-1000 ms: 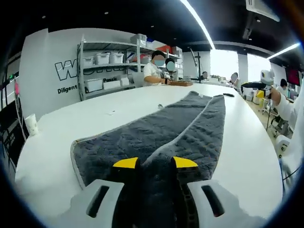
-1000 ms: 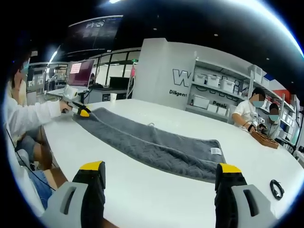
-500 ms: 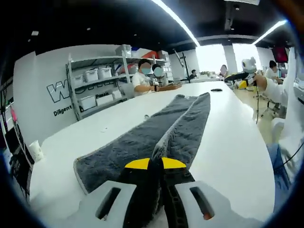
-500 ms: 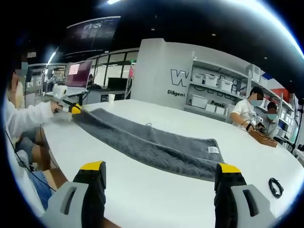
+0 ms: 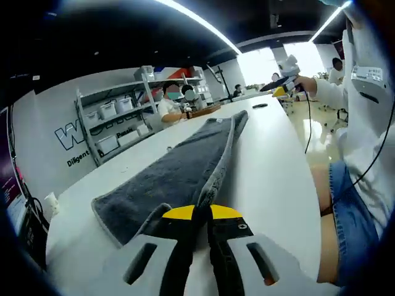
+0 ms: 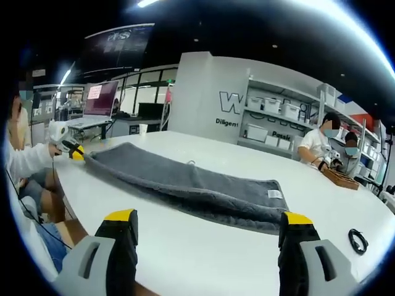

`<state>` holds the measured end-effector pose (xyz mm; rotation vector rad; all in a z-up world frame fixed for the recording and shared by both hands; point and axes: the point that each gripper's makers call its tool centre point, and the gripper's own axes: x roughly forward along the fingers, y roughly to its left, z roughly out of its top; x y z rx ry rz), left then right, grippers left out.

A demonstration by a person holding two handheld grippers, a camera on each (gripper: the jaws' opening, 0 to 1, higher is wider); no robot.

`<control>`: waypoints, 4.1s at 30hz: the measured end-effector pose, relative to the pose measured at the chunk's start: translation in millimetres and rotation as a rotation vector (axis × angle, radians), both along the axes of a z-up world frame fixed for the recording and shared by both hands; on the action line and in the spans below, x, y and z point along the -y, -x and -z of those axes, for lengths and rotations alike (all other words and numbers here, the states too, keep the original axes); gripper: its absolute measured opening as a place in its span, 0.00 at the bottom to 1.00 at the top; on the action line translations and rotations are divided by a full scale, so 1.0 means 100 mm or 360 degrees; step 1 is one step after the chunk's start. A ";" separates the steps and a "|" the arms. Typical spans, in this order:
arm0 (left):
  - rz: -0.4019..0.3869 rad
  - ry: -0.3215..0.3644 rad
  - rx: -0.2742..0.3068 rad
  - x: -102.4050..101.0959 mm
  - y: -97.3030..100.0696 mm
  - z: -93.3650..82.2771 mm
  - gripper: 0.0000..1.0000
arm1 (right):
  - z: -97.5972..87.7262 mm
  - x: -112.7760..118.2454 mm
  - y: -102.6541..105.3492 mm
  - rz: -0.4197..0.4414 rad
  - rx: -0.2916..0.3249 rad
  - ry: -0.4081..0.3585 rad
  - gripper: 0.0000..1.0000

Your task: Open the folded towel by lifting each exposed corner and separating the folded layers until the towel lies flat within the target outline without major curled edges

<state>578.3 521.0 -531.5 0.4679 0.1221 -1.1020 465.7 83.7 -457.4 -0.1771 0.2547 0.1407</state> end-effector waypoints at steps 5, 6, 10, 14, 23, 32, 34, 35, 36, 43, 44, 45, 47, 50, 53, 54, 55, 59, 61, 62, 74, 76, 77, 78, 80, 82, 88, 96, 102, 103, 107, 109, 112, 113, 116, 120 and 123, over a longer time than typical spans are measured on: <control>-0.0030 -0.0025 -0.0056 -0.10 0.05 0.16 0.06 | 0.00 -0.03 -0.01 -0.0013 -0.0008 0.0004 0.95; -0.0043 -0.0007 -0.0065 -0.12 0.05 0.17 0.06 | 0.00 -0.04 -0.01 -0.0015 -0.0009 0.0006 0.95; -0.0064 0.0018 -0.0071 -0.13 0.05 0.16 0.07 | -0.01 -0.05 -0.02 -0.0014 -0.0008 0.0009 0.95; -0.0083 0.0050 -0.0065 -0.13 0.06 0.09 0.10 | 0.00 -0.06 -0.02 -0.0015 -0.0019 0.0012 0.95; -0.0235 0.0270 -0.0033 -0.27 0.10 -0.38 0.36 | 0.01 -0.03 -0.01 0.0002 -0.0028 0.0012 0.95; -0.0345 0.0389 -0.0171 -0.20 0.20 -0.57 0.81 | 0.03 -0.10 -0.04 -0.0024 -0.0036 0.0013 0.95; -0.0347 0.0376 -0.0194 -0.15 0.23 -0.54 0.81 | 0.03 -0.12 -0.04 -0.0030 -0.0036 0.0014 0.95; -0.0354 0.0376 -0.0204 -0.13 0.24 -0.54 0.83 | 0.03 -0.12 -0.04 -0.0031 -0.0036 0.0014 0.95; -0.0364 0.0390 -0.0214 -0.10 0.26 -0.53 0.86 | 0.03 -0.13 -0.04 -0.0032 -0.0035 0.0016 0.95; -0.0434 0.0418 -0.0325 0.05 0.24 -0.40 1.00 | 0.01 -0.12 -0.02 -0.0032 -0.0034 0.0015 0.95; -0.0466 0.0413 -0.0345 0.04 0.22 -0.37 1.00 | 0.01 -0.12 -0.01 -0.0032 -0.0033 0.0015 0.95; -0.0480 0.0420 -0.0346 0.04 0.19 -0.36 1.00 | 0.01 -0.12 -0.01 -0.0032 -0.0033 0.0015 0.95; -0.0561 0.0495 -0.0388 0.05 0.08 -0.35 1.00 | 0.01 -0.13 -0.01 -0.0032 -0.0034 0.0016 0.95; -0.0671 0.0565 -0.0347 0.03 -0.09 -0.39 0.99 | 0.02 -0.14 0.00 -0.0036 -0.0042 0.0017 0.95; -0.0776 0.0524 -0.0233 -0.02 -0.25 -0.39 0.84 | 0.04 -0.14 -0.01 -0.0037 -0.0049 0.0014 0.94; -0.0787 0.0503 -0.0215 -0.02 -0.27 -0.38 0.78 | 0.04 -0.14 -0.01 -0.0039 -0.0050 0.0012 0.94; -0.0810 0.0491 -0.0222 -0.01 -0.28 -0.35 0.73 | 0.04 -0.14 -0.01 -0.0043 -0.0051 0.0011 0.94; -0.0912 0.0428 -0.0186 0.00 -0.38 -0.28 0.58 | 0.04 -0.14 -0.01 -0.0047 -0.0056 0.0026 0.94; -0.0963 0.0339 -0.0155 -0.02 -0.42 -0.25 0.48 | 0.04 -0.13 -0.02 -0.0047 -0.0059 0.0024 0.94; -0.0978 0.0315 -0.0149 -0.02 -0.43 -0.24 0.44 | 0.04 -0.13 -0.02 -0.0046 -0.0060 0.0023 0.94; -0.1068 0.0181 -0.0238 -0.09 -0.50 -0.09 0.02 | 0.08 -0.15 -0.05 -0.0051 -0.0076 0.0016 0.93; -0.1083 0.0189 -0.0250 -0.12 -0.48 -0.08 0.02 | 0.07 -0.15 -0.05 -0.0050 -0.0072 0.0015 0.93; -0.1105 0.0208 -0.0256 -0.16 -0.46 -0.09 0.02 | 0.07 -0.15 -0.05 -0.0049 -0.0071 0.0016 0.93; -0.1141 0.0236 -0.0238 -0.20 -0.45 -0.11 0.02 | 0.07 -0.15 -0.05 -0.0049 -0.0070 0.0016 0.93; -0.1189 0.0259 -0.0221 -0.29 -0.38 -0.13 0.02 | 0.07 -0.16 -0.05 -0.0049 -0.0071 0.0018 0.93; -0.1234 0.0269 -0.0182 -0.37 -0.29 -0.12 0.02 | 0.07 -0.16 -0.05 -0.0048 -0.0069 0.0016 0.93; -0.1418 0.0287 -0.0103 -0.68 -0.05 -0.04 0.01 | 0.09 -0.18 -0.05 -0.0053 -0.0071 0.0008 0.93; -0.1495 0.0203 -0.0199 -0.82 0.10 0.15 0.01 | 0.10 -0.21 -0.04 -0.0065 -0.0068 0.0005 0.92; -0.1507 0.0168 -0.0215 -0.88 0.16 0.16 0.01 | 0.13 -0.20 -0.01 -0.0061 -0.0078 0.0002 0.92; -0.1517 0.0166 -0.0218 -0.91 0.17 0.16 0.01 | 0.13 -0.19 -0.01 -0.0059 -0.0082 0.0001 0.92; -0.1510 0.0200 -0.0216 -0.94 0.22 0.10 0.01 | 0.13 -0.17 0.00 -0.0051 -0.0079 -0.0004 0.92; -0.1443 0.0281 -0.0184 -0.86 0.22 -0.03 0.01 | 0.13 -0.17 0.00 -0.0049 -0.0079 -0.0005 0.92; -0.1310 0.0406 -0.0173 -0.68 0.23 -0.21 0.03 | 0.13 -0.17 -0.01 -0.0048 -0.0081 -0.0004 0.92; -0.1254 0.0447 -0.0160 -0.61 0.23 -0.28 0.09 | 0.13 -0.17 -0.01 -0.0047 -0.0081 -0.0004 0.92; -0.1136 0.0496 -0.0164 -0.45 0.25 -0.39 0.27 | 0.12 -0.17 -0.01 -0.0044 -0.0078 -0.0002 0.92; -0.1001 0.0508 -0.0174 -0.26 0.32 -0.52 0.35 | 0.11 -0.14 0.00 -0.0029 -0.0079 0.0002 0.92; -0.0975 0.0558 -0.0203 -0.20 0.34 -0.58 0.58 | 0.11 -0.10 0.00 -0.0015 -0.0087 -0.0001 0.92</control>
